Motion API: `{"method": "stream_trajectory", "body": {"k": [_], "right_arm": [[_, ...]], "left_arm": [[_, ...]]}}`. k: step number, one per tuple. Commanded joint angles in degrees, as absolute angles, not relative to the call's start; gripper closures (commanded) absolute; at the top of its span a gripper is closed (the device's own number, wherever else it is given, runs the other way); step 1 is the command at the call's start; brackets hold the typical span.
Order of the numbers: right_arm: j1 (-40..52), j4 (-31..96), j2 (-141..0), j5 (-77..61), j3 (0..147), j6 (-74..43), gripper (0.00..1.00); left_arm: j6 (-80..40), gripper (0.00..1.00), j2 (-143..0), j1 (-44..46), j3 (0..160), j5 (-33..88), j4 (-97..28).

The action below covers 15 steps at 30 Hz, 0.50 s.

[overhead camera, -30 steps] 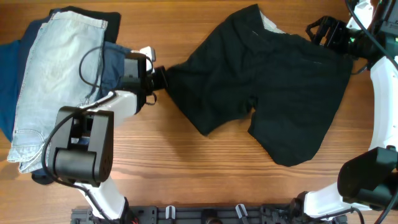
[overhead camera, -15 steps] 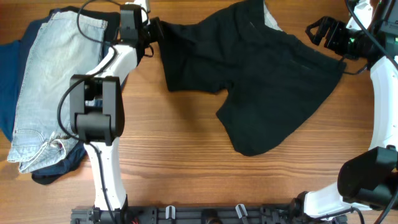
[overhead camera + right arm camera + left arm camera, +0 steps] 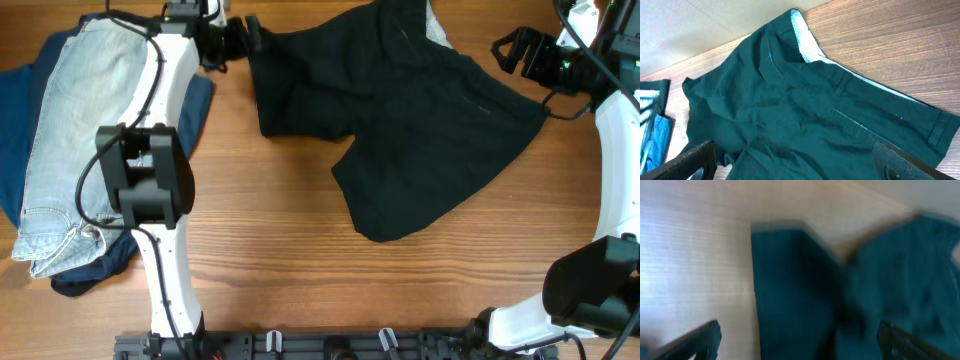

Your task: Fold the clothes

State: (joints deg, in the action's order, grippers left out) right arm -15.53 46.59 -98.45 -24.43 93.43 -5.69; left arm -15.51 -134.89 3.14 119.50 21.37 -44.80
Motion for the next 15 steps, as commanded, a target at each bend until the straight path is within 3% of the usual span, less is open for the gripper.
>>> {"method": "stream_trajectory", "body": {"k": [1,5,15], "right_arm": [[-15.6,47.0,-99.5,-26.1,93.3,-4.6,0.00],[-15.6,46.9,-99.5,-28.3,93.3,-4.7,0.00],[-15.6,47.7,-99.5,-28.2,93.3,-3.4,0.00]], "left_arm": [[-13.9,0.00,-127.0,4.6,121.2,30.4,-63.5],[-7.1,0.00,-126.3,9.6,119.9,31.4,-82.0],[-12.0,0.04,-126.2,24.9,102.6,17.9,-76.6]]}}
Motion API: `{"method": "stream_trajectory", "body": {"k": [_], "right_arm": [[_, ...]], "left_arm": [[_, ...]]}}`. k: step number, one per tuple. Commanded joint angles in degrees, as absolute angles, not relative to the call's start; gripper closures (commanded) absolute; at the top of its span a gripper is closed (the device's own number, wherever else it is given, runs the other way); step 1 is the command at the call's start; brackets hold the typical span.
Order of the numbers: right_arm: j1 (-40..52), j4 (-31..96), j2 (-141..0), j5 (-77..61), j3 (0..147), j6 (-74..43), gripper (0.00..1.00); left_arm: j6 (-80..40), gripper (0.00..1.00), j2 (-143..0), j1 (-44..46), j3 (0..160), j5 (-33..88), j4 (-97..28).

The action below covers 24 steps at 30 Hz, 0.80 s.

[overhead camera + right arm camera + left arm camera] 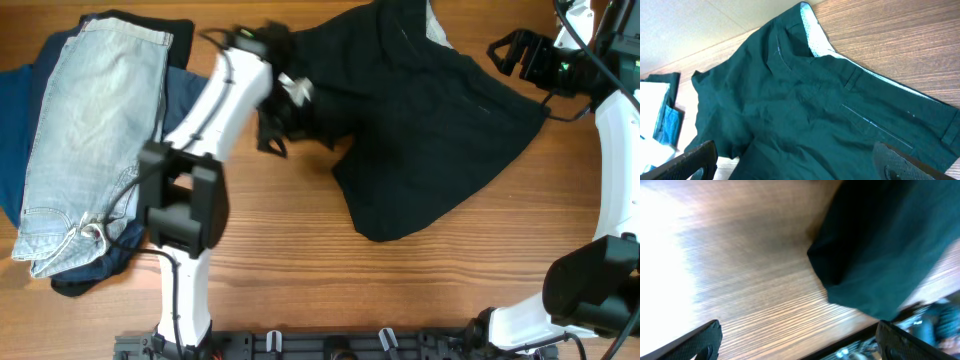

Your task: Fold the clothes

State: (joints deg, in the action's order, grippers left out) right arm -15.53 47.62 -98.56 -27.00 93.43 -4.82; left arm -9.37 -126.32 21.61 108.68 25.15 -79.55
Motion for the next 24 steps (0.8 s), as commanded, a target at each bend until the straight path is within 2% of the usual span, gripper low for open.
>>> {"method": "stream_trajectory", "body": {"k": [1,9,14,19,22,24], "right_arm": [[-15.6,47.7,-99.5,-28.2,93.3,-3.4,0.00],[-15.6,48.7,-99.5,-28.4,93.3,-3.4,0.00],[-15.6,49.8,-99.5,-28.4,93.3,-2.6,0.00],[-15.6,50.0,-99.5,-28.4,93.3,-2.0,0.00],[-15.6,50.1,-99.5,-28.4,93.3,-1.5,0.00],[-15.6,50.1,-99.5,-28.4,93.3,-1.5,0.00]], "left_arm": [[-13.1,0.04,-126.2,25.7,100.6,16.7,-75.1],[-16.9,0.05,-126.2,26.7,89.9,16.7,-59.6],[-17.4,0.05,-126.2,25.7,89.9,26.0,-62.6],[-16.3,0.05,-126.2,20.7,89.9,34.6,-63.9],[-13.7,0.07,-126.2,17.9,89.9,43.5,-61.4],[-13.7,0.07,-126.2,17.3,89.9,44.5,-58.5]]}}
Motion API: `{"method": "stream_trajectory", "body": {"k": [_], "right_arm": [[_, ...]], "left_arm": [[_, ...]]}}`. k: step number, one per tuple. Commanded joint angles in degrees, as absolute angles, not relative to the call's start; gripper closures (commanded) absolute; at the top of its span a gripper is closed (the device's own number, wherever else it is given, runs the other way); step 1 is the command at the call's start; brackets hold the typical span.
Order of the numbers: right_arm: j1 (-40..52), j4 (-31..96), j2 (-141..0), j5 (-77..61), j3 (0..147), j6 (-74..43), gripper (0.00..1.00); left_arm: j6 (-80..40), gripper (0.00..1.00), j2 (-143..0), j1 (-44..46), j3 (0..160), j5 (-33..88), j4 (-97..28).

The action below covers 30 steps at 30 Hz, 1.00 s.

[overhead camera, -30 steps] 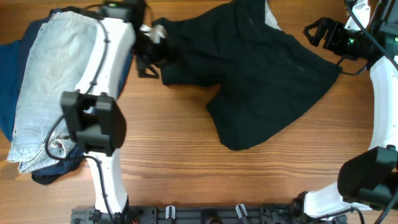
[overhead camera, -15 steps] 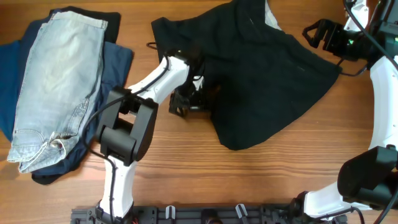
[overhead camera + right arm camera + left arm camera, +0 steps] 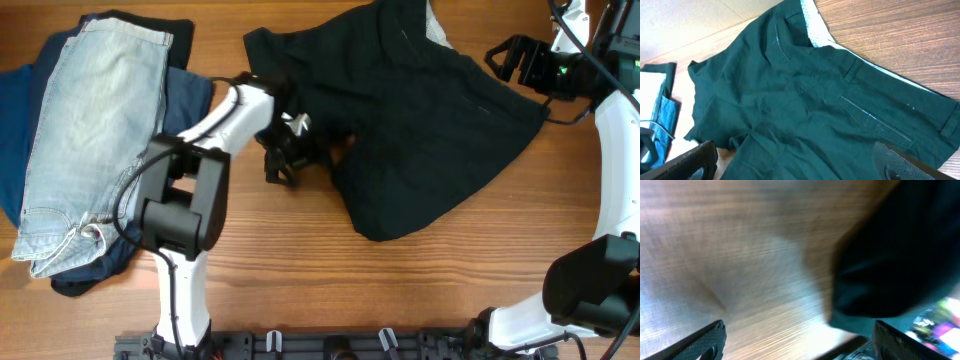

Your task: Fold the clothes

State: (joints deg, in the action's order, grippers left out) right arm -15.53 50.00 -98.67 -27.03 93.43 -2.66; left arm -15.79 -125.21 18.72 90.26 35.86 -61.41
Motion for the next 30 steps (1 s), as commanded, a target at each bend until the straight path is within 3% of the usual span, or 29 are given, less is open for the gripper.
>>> {"method": "stream_trajectory", "body": {"k": [1,8,11,15,18,24,30], "right_arm": [[-15.6,50.1,-99.5,-28.4,93.3,-1.5,0.00],[-15.6,49.8,-99.5,-28.4,93.3,-1.6,0.00],[-15.6,49.8,-99.5,-28.4,93.3,-1.6,0.00],[-15.6,49.8,-99.5,-28.4,93.3,-1.6,0.00],[-15.6,49.8,-99.5,-28.4,93.3,-1.6,0.00],[-15.6,49.5,-99.5,-28.4,93.3,-1.6,0.00],[-15.6,49.1,-99.5,-28.4,93.3,-1.7,0.00]], "left_arm": [[-13.7,0.07,-126.2,17.3,89.9,44.5,-56.8],[-13.7,0.09,-126.3,21.0,89.9,45.4,-44.4],[-12.2,0.23,-126.3,23.8,89.9,45.4,-45.3],[-9.3,0.58,-126.3,25.4,89.9,45.4,-52.0],[-8.8,0.95,-126.3,25.0,89.9,45.4,-56.0],[-6.2,0.96,-122.3,22.9,90.3,45.3,-61.4],[-6.2,0.96,-113.5,20.1,98.1,33.5,-69.5]]}}
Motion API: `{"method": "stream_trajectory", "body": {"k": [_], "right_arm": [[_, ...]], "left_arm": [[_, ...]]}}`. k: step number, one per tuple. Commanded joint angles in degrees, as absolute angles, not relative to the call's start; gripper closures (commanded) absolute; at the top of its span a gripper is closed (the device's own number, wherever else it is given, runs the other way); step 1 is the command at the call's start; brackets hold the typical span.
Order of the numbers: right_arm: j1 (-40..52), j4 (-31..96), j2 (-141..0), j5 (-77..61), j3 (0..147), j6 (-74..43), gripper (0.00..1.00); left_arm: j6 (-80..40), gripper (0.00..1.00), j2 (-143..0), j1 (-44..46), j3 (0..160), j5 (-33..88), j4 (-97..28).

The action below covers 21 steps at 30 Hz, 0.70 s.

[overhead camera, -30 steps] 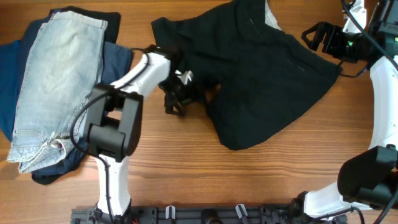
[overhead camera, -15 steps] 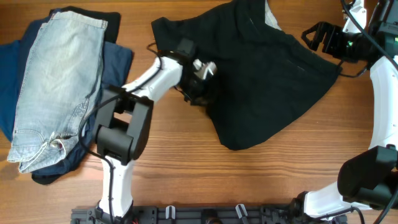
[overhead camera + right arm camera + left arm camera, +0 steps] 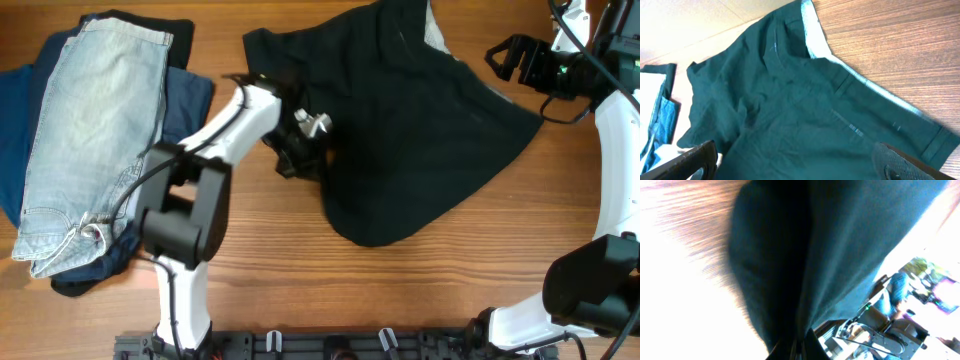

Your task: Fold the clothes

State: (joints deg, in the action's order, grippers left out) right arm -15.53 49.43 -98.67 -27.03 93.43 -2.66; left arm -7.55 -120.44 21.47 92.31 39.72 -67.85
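The black shorts (image 3: 420, 110) lie spread at the back middle and right of the table, and look dark green (image 3: 805, 100) in the right wrist view. My left gripper (image 3: 301, 150) is at their left leg edge, shut on a bunched fold of the fabric (image 3: 790, 275); its fingertips (image 3: 798, 351) pinch the cloth at the bottom of the left wrist view. My right gripper (image 3: 510, 55) hovers open above the shorts' right side near the waistband, its fingers (image 3: 910, 160) wide apart over the cloth.
A pile of folded clothes sits at the left: light jeans (image 3: 95, 120) on top of a navy garment (image 3: 20, 110), with a black one (image 3: 150, 20) behind. A dark rail (image 3: 320, 345) runs along the front edge.
My left gripper was open at the left leg hem and is now shut on it. The notch between the legs has closed and the shorts' left edge has shifted. The right arm stays put.
My left gripper was open at the shorts' back left corner, by the jeans pile. Then it was down at the left leg's hem, still open. Now it is shut on that leg's fabric, which has bunched up. The right gripper hovered open throughout.
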Motion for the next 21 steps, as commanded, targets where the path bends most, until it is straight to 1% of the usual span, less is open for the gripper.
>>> {"method": "stream_trajectory", "body": {"k": [1,5,6,7,9,10,12,13,15,18,20,21], "right_arm": [[-15.6,49.1,-99.5,-28.4,93.3,-1.7,0.00],[-15.6,49.6,-99.5,-28.4,93.3,-1.7,0.00],[-15.6,49.9,-99.5,-28.4,93.3,-1.7,0.00],[-15.6,50.3,-99.5,-28.4,93.3,-1.7,0.00],[-15.6,50.7,-99.5,-28.4,93.3,-1.7,0.00],[-15.6,50.8,-99.5,-28.4,93.3,-1.7,0.00],[-15.6,50.9,-99.5,-28.4,93.3,-1.7,0.00],[-15.6,50.9,-99.5,-28.4,93.3,-1.7,0.00],[-15.6,51.2,-99.5,-28.4,93.3,-1.7,0.00],[-15.6,51.5,-99.5,-28.4,93.3,-1.7,0.00],[-15.6,51.5,-99.5,-28.4,93.3,-1.6,0.00],[-15.6,51.5,-99.5,-28.4,93.3,-1.6,0.00]], "left_arm": [[-6.2,0.96,-112.5,20.1,99.6,31.8,-69.9],[-6.4,0.96,-111.4,20.5,103.5,23.1,-69.9],[-6.4,0.94,-111.4,20.5,103.5,21.8,-69.9],[-6.4,0.85,-111.5,20.5,103.5,20.4,-70.0],[-6.4,0.33,-112.0,20.5,103.5,17.5,-70.6],[-6.6,0.21,-112.3,20.5,103.5,16.1,-70.6],[-8.4,0.07,-112.8,20.5,103.5,13.8,-70.5],[-8.9,0.05,-112.9,20.5,103.4,13.5,-70.6],[-9.7,0.04,-112.9,20.5,103.4,13.4,-72.3],[-11.0,0.05,-112.9,20.4,103.0,13.2,-78.1],[-12.8,0.05,-112.9,20.3,99.1,13.1,-80.4],[-14.2,0.06,-112.9,20.3,96.5,13.1,-79.3]]}}
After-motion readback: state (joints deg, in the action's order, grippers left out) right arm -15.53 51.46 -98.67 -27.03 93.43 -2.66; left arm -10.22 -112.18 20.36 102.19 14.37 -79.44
